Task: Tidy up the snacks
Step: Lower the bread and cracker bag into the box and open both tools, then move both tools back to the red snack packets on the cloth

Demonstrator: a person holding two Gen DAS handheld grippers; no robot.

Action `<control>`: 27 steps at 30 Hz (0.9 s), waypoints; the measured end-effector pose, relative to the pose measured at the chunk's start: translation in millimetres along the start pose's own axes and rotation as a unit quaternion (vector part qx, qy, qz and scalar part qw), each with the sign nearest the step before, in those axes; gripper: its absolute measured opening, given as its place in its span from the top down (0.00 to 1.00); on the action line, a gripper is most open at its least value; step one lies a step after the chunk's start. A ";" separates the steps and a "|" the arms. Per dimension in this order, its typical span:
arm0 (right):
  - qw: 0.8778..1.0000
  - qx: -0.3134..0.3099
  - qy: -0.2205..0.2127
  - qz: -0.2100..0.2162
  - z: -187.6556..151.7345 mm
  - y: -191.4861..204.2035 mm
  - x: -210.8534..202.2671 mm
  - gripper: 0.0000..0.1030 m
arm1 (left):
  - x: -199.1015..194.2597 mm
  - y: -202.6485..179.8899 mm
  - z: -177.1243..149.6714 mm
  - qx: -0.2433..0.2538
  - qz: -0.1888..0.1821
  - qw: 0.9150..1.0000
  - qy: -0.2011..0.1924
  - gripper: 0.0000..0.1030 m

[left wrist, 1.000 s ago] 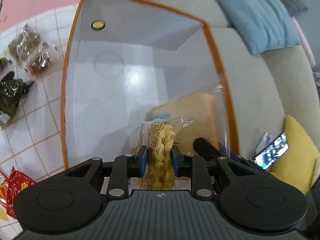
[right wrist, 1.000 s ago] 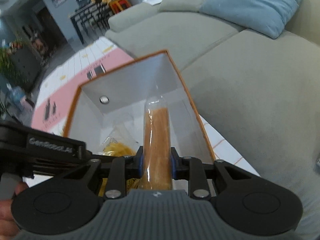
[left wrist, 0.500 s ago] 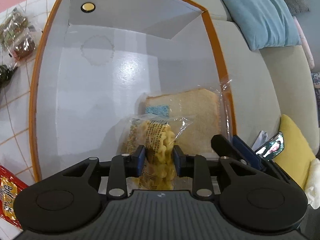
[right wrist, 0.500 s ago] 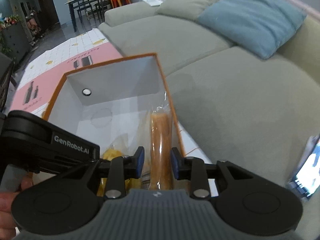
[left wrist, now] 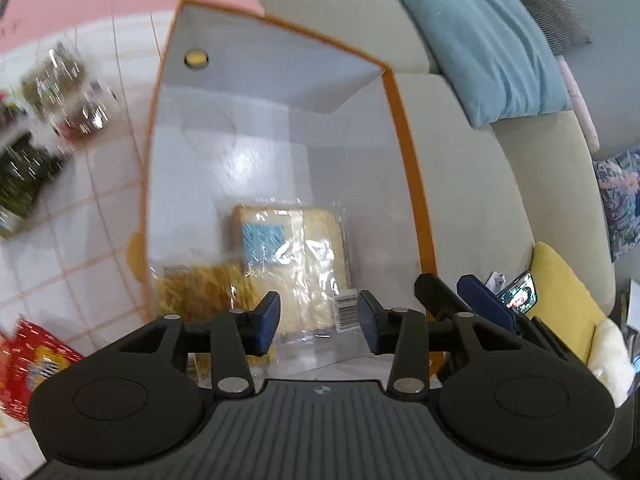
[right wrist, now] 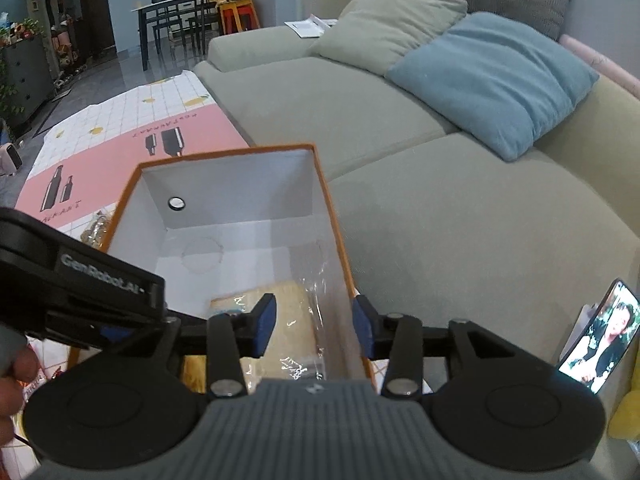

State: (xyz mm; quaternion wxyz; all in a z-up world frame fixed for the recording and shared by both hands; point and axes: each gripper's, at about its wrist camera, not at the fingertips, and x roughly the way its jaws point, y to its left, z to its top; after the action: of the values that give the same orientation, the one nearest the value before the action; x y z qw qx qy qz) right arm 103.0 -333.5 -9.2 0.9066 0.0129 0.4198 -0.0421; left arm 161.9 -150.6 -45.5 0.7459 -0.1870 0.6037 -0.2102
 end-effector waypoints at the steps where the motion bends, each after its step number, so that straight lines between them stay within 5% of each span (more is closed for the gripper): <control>1: 1.000 -0.005 -0.002 0.001 0.3 3.4 -2.1 0.53 | -5.5 -1.7 -1.0 0.008 0.004 1.000 -0.008 0.50; 12: 0.998 -0.044 -0.028 0.038 -3.1 56.9 -33.4 0.48 | -85.6 -4.1 -33.4 0.120 0.102 0.980 -0.125 0.48; 21: 0.988 0.003 -0.074 0.134 -25.6 96.4 -61.1 0.47 | -144.9 44.8 -62.6 0.107 0.140 0.972 -0.155 0.46; 27: 0.984 -0.020 -0.042 0.170 -49.9 132.4 -61.9 0.47 | -152.6 87.8 -86.3 0.076 0.167 0.973 -0.140 0.42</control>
State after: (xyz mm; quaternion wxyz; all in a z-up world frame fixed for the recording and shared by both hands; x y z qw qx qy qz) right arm 36.7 -194.6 4.1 0.9173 0.0645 0.3741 0.1202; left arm 57.3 3.4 15.8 0.8595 -0.0542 0.4983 -0.0996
